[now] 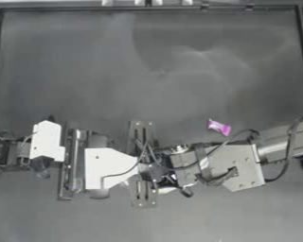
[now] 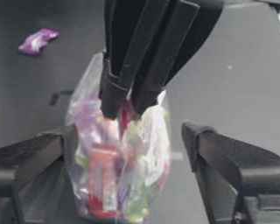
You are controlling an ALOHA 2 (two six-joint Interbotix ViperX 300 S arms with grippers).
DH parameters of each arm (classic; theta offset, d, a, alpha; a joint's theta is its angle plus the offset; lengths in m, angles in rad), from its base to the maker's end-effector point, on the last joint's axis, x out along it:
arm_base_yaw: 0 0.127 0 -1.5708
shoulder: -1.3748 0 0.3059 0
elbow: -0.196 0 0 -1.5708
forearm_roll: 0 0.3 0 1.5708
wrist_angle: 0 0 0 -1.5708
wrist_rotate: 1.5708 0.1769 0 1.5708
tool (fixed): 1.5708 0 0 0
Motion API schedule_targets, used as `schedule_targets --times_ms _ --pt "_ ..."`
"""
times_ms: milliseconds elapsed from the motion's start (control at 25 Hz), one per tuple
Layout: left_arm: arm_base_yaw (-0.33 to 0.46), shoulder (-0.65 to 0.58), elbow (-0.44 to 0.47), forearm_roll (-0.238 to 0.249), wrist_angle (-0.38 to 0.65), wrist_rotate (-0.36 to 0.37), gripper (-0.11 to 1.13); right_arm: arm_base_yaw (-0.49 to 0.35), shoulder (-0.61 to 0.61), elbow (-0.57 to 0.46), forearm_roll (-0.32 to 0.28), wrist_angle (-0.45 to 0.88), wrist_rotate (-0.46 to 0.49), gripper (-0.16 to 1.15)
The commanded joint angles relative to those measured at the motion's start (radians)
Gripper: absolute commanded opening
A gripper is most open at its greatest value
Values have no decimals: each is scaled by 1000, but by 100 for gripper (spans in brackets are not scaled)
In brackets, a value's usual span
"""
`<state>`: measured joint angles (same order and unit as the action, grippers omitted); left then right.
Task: Put candy in bag
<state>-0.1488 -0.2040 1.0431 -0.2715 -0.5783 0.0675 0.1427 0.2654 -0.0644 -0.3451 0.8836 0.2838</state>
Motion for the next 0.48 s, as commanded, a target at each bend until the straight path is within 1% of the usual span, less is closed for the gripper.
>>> schedule_targets --times_ms 40,200,480 --pt "3 -17 -20 -2 -8 3 93 -2 -54 -8 0 -6 3 4" --pt "5 -17 -20 -2 -8 3 84 -2 -52 -9 0 -8 2 4" --pt "11 -18 -20 -2 -8 3 82 3 -51 -8 -2 -8 2 4"
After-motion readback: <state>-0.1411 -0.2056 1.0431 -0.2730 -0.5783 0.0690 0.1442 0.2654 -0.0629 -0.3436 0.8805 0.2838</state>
